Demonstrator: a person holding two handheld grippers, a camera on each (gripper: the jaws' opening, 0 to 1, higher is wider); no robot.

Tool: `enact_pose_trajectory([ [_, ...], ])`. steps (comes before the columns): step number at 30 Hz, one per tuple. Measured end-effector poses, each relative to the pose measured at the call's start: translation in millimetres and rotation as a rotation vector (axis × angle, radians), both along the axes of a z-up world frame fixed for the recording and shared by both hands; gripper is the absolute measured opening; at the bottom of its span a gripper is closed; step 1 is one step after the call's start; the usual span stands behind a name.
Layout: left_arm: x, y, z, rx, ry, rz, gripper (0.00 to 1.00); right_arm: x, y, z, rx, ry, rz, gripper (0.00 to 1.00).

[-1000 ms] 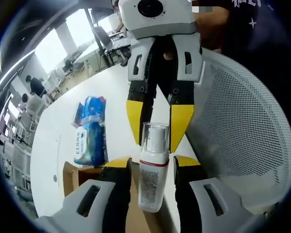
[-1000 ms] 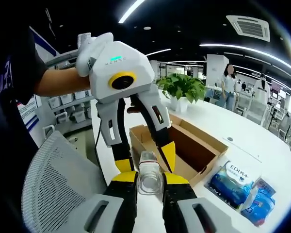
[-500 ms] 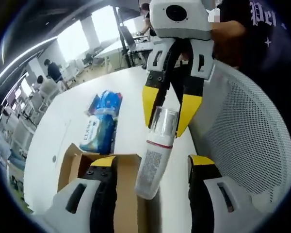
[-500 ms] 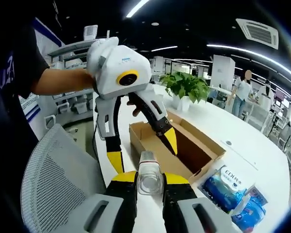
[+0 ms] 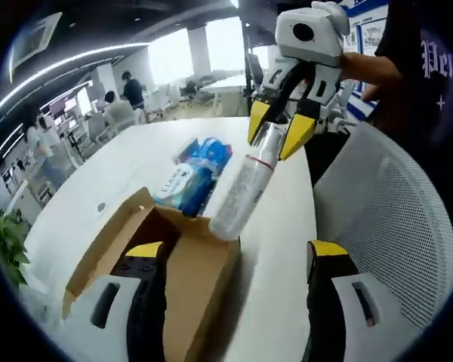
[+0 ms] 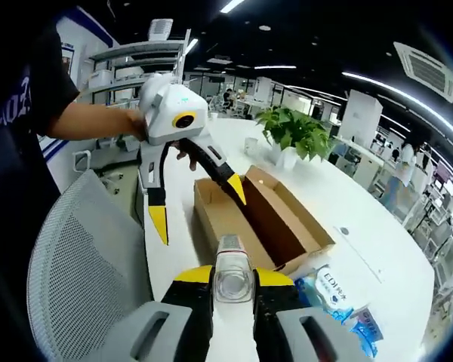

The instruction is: Operate the shoe box by opening the lid, removing the specified soft item, and placing it in the target area until the item is outside and the box remains undamaged.

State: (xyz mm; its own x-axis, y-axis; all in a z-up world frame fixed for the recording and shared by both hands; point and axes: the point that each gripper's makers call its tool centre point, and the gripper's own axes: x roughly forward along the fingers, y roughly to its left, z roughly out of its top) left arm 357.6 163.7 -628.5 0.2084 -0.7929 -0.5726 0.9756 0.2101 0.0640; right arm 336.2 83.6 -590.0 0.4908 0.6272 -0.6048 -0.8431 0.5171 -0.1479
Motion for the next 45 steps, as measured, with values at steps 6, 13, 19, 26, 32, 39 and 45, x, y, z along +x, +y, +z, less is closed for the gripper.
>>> enact_pose_trajectory([
  [6,5.5,14.6,-1.6,-0.023,-0.009,0.089,0.87,15.7,-12.8,9.6,-0.067,-0.02,0.043,0.14],
  [13,4.2,29.9,-3.2,-0.031,-0.015,0.157,0.94,33.3,-23.3,16.1,-0.141,-0.032,0.094,0.14],
  [19,7.5,41.9,-0.1,-0.06,-0.023,0.219,0.99,49.2,-33.0,20.8,-0.191,-0.046,0.113,0.14],
  [26,7.7,52.4,0.8,-0.073,-0.026,0.263,0.99,67.9,-43.1,24.0,-0.248,-0.055,0.129,0.14],
  [32,6.1,59.6,-2.7,-0.071,-0.019,0.283,0.99,83.1,-53.0,27.2,-0.298,-0.067,0.145,0.14],
  [39,6.3,67.3,-4.2,-0.074,-0.023,0.307,0.99,100.6,-64.5,31.3,-0.339,-0.069,0.153,0.14],
  [45,6.7,72.7,-7.5,-0.063,-0.023,0.317,0.99,113.6,-71.9,34.6,-0.374,-0.07,0.155,0.14],
])
